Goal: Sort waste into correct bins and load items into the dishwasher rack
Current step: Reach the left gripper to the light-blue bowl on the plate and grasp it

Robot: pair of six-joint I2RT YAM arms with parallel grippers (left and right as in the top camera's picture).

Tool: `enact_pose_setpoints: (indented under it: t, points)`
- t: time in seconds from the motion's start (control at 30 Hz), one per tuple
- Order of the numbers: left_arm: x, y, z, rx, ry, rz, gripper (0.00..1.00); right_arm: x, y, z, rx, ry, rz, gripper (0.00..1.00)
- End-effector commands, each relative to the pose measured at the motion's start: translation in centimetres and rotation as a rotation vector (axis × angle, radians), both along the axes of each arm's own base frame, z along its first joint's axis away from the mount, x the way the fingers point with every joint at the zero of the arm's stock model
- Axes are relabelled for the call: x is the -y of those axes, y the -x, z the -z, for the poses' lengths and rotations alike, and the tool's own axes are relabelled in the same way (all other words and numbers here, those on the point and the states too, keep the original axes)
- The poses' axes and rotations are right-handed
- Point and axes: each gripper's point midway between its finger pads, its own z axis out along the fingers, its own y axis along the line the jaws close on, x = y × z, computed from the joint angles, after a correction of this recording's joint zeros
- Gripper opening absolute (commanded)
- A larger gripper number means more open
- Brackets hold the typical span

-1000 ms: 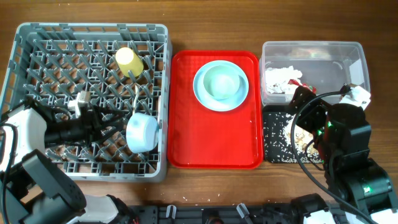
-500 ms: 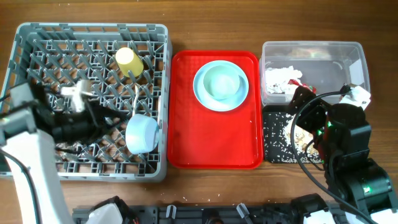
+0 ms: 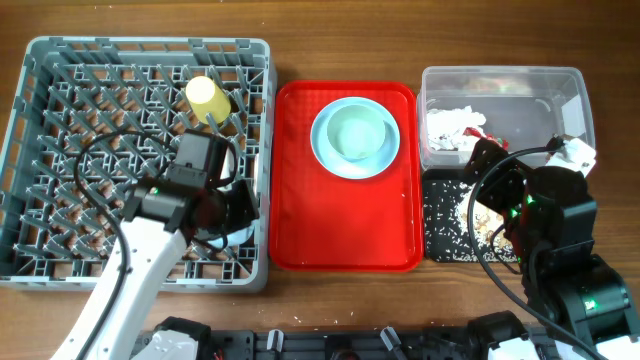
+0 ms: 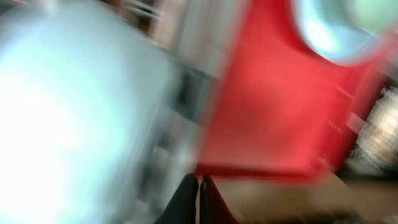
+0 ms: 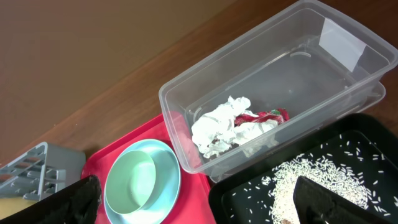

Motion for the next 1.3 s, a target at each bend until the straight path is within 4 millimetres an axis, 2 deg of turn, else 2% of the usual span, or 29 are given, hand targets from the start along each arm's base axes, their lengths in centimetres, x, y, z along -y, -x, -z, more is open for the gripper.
enact_pose_setpoints:
  t: [0.0,0.07,0.13,0.17,0.23,0.3,0.37,0.4,0.53,0.57,0.6,0.7,0.73,0.77,0.8,0.83,0.87,0.9,0.93,1.17,1.27]
  points:
    - [-6.1,-1.4,1.6,0.015,-0.327,-0.191,0.04,0.3,0.0,-0.7,0.021,-0.001,0.019,1.0]
    - [-8.3,-1.8,0.7,0.037,-0.397,-0.279,0.04,0.4,0.0,-0.7,0.021,-0.001,0.019,1.0]
    - [-10.3,-2.8,-2.8,0.072,-0.405,-0.364,0.04,0.3,0.0,-0.7,0.021,-0.001,0.019,1.0]
    - [-10.5,-3.1,-4.4,0.092,-0.391,-0.38,0.04,0.3,0.0,-0.7,0.021,-0.001,0.019,1.0]
    - [-9.3,-4.0,-7.2,0.15,-0.326,-0.369,0.04,0.3,0.0,-0.7,0.021,-0.001,0.019,1.0]
    - [-6.9,-4.7,-9.1,0.214,-0.245,-0.308,0.08,0.3,0.0,-0.7,0.021,-0.001,0.019,1.0]
    - [-2.6,-5.0,-9.9,0.258,-0.13,-0.193,0.13,0.3,0.0,-0.7,0.021,-0.001,0.019,1.0]
    - [0.2,-5.1,-10.1,0.281,-0.081,-0.111,0.16,0.3,0.0,-0.7,0.021,-0.001,0.019,1.0]
    - [8.3,-5.9,-10.8,0.395,0.005,0.092,0.25,0.3,0.0,-0.7,0.021,-0.001,0.019,1.0]
    - [10.8,-6.7,-10.5,0.439,0.007,0.132,0.31,0.3,0.0,-0.7,0.021,0.0,0.019,1.0]
    - [12.6,-7.8,-10.1,0.482,0.0,0.148,0.33,0.3,0.0,-0.7,0.021,-0.001,0.019,1.0]
    - [16.1,-10.6,-8.0,0.534,-0.004,0.158,0.32,0.3,0.0,-0.7,0.021,-0.001,0.019,1.0]
    - [16.9,-11.3,-6.8,0.525,-0.007,0.162,0.28,0.3,0.0,-0.7,0.021,0.0,0.019,1.0]
    - [17.3,-11.4,-5.6,0.501,-0.014,0.172,0.13,0.4,0.0,-0.7,0.021,-0.001,0.019,1.0]
    - [17.8,-11.0,-4.1,0.451,-0.008,0.197,0.04,0.3,0.0,-0.7,0.021,-0.001,0.019,1.0]
    - [18.1,-10.3,-2.3,0.383,-0.009,0.226,0.04,0.3,0.0,-0.7,0.021,-0.001,0.019,1.0]
    - [18.1,-9.9,-1.3,0.347,-0.021,0.237,0.04,0.3,0.0,-0.7,0.021,-0.001,0.019,1.0]
    - [17.3,-8.9,0.5,0.276,-0.067,0.248,0.04,0.3,0.0,-0.7,0.021,-0.001,0.019,1.0]
    - [17.0,-8.5,1.1,0.25,-0.084,0.252,0.04,0.3,0.0,-0.7,0.021,-0.001,0.019,1.0]
    - [16.2,-7.7,2.4,0.197,-0.121,0.259,0.04,0.3,0.0,-0.7,0.021,0.0,0.019,1.0]
    - [16.2,-7.6,4.0,0.162,-0.145,0.264,0.04,0.4,0.0,-0.7,0.021,-0.001,0.019,1.0]
